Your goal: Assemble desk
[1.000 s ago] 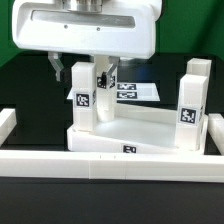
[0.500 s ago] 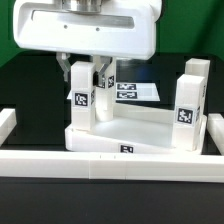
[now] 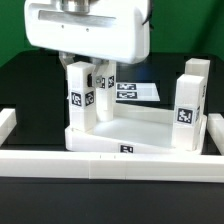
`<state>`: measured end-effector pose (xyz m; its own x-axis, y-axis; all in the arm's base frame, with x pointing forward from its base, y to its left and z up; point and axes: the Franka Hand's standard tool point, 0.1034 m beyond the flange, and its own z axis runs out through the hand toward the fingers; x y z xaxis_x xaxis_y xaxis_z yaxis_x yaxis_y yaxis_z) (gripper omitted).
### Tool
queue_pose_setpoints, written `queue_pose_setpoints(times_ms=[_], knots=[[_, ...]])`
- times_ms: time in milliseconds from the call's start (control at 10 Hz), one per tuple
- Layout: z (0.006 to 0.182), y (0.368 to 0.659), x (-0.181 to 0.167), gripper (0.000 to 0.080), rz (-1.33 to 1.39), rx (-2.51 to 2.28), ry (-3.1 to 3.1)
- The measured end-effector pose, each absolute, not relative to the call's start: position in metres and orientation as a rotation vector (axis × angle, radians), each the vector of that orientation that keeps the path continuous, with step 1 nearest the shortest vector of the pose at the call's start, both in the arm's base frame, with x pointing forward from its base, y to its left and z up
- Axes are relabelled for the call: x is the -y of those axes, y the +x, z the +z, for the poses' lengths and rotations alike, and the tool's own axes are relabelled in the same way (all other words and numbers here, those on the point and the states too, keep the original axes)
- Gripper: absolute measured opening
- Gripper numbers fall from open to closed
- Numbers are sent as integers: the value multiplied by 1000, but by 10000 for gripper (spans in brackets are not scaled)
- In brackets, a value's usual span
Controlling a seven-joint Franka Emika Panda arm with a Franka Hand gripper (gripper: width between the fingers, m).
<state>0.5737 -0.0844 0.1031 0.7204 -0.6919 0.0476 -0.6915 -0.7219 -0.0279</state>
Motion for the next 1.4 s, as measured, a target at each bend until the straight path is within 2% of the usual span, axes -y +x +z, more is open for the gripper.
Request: queue_pose_setpoints(times_ms=[700, 1000, 1300, 1400], knots=[[102, 575, 86, 290, -46, -2040, -2329], [102, 576, 85, 290, -29, -2301, -2059], [101, 576, 84, 290, -28, -2370, -1978], [101, 576, 85, 372, -30, -2339, -2015]])
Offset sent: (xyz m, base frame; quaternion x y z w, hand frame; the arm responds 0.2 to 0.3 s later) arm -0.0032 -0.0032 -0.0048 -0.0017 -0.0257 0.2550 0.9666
